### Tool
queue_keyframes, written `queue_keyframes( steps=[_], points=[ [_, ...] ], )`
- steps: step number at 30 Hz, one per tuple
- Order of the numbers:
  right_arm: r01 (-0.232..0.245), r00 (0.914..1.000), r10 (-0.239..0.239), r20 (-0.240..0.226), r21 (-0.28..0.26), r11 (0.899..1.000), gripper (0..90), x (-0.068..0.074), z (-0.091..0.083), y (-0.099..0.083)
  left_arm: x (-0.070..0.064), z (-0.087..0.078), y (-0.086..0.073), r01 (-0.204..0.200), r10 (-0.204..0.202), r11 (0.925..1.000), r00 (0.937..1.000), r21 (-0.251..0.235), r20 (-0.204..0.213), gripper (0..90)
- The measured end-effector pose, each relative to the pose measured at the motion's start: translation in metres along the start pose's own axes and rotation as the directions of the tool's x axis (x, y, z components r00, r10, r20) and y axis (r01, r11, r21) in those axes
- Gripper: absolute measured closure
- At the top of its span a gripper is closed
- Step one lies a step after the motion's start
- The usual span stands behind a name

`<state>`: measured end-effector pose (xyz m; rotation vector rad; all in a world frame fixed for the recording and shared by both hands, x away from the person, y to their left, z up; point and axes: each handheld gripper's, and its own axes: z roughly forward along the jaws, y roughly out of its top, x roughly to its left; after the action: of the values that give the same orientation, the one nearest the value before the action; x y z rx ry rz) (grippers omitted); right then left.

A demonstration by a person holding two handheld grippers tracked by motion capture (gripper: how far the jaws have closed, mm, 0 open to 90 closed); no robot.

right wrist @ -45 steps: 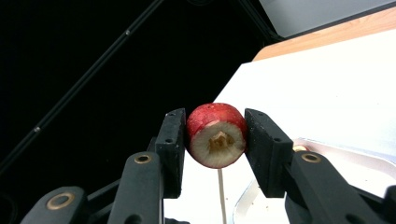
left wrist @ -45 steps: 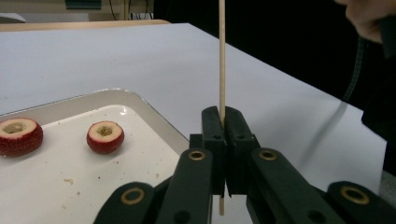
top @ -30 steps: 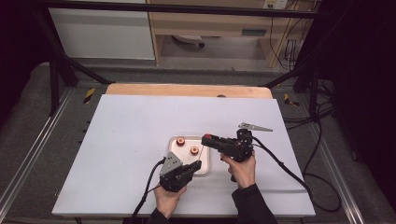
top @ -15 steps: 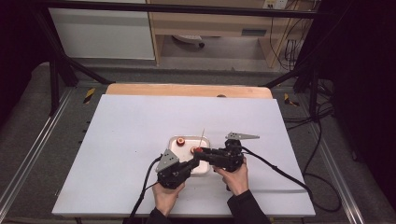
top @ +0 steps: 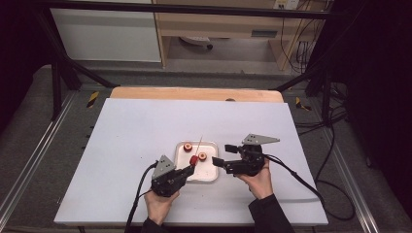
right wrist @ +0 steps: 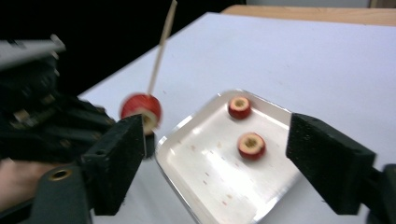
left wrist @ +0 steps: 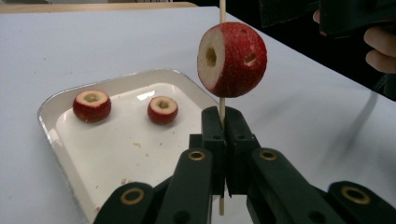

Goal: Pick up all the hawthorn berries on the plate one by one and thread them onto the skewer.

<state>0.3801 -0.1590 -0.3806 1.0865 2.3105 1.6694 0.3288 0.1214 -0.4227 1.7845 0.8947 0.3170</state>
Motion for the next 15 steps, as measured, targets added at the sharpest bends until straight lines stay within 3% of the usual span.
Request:
queue_keyframes(
  steps=[5, 9, 14, 15],
  points=[
    [0.061, 0.9965, -0.067, 0.05, 0.123, 0.991, 10.3, -0.005, 0.003, -0.004, 0.008, -0.009, -0.005, -0.01, 0.01, 0.9998, 0.9997, 0.02, -0.021, 88.4],
    [0.074, 0.9952, -0.083, 0.052, 0.162, 0.984, 9.2, -0.007, 0.006, -0.005, 0.016, -0.018, -0.01, -0.014, 0.015, 0.9994, 0.9989, 0.033, -0.044, 88.4],
    [0.098, 0.9919, -0.112, 0.061, 0.196, 0.976, 7.6, -0.013, 0.011, -0.003, 0.025, -0.023, -0.015, 0.002, 0.0, 0.9989, 0.9992, 0.046, -0.041, 88.3],
    [0.113, 0.9897, -0.129, 0.063, 0.216, 0.97, 7.5, -0.015, 0.013, -0.002, 0.026, -0.024, -0.016, 0.001, 0.001, 0.9987, 0.999, 0.05, -0.044, 88.3]
  ],
)
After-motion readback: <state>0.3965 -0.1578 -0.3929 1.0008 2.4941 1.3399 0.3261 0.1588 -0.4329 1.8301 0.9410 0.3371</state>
